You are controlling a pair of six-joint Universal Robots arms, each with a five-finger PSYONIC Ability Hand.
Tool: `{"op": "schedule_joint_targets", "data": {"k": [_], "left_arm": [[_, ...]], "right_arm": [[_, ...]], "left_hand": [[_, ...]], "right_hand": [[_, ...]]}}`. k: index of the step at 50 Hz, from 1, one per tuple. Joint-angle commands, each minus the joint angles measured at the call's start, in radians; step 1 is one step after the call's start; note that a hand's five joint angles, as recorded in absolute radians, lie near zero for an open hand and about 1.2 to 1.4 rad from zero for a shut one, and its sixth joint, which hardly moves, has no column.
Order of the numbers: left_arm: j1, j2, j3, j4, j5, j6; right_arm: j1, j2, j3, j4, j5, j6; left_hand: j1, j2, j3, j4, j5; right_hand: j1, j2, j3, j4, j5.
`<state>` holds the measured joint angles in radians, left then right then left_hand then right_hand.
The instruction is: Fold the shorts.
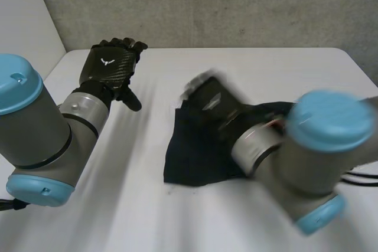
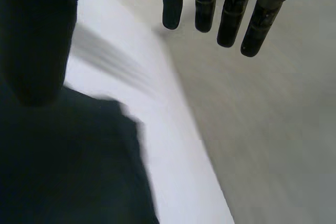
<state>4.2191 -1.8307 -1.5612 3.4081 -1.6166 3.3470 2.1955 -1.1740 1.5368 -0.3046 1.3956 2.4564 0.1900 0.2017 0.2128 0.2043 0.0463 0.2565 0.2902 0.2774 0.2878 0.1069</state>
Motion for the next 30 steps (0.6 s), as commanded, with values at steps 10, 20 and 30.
{"op": "schedule_joint_targets", "data": {"k": [10,20,30], "left_arm": [[-0.034,-0.018,-0.019,-0.003,0.001,-0.023],[-0.037,-0.033,-0.034,0.002,0.004,-0.023],[-0.037,-0.047,-0.042,0.002,0.004,-0.023]], "right_arm": [[-0.727,-0.168,0.321,0.067,-0.144,0.281],[-0.812,-0.086,0.382,0.067,-0.314,0.089],[-0.836,-0.015,0.364,0.029,-0.376,0.082]], "left_hand": [[-0.015,-0.027,-0.038,-0.030,-0.046],[-0.015,-0.027,-0.038,-0.030,-0.046],[-0.015,-0.027,-0.038,-0.030,-0.046]], "right_hand": [[0.184,0.150,0.163,0.152,0.159],[0.181,0.147,0.160,0.149,0.156],[0.248,0.215,0.227,0.217,0.223]]}}
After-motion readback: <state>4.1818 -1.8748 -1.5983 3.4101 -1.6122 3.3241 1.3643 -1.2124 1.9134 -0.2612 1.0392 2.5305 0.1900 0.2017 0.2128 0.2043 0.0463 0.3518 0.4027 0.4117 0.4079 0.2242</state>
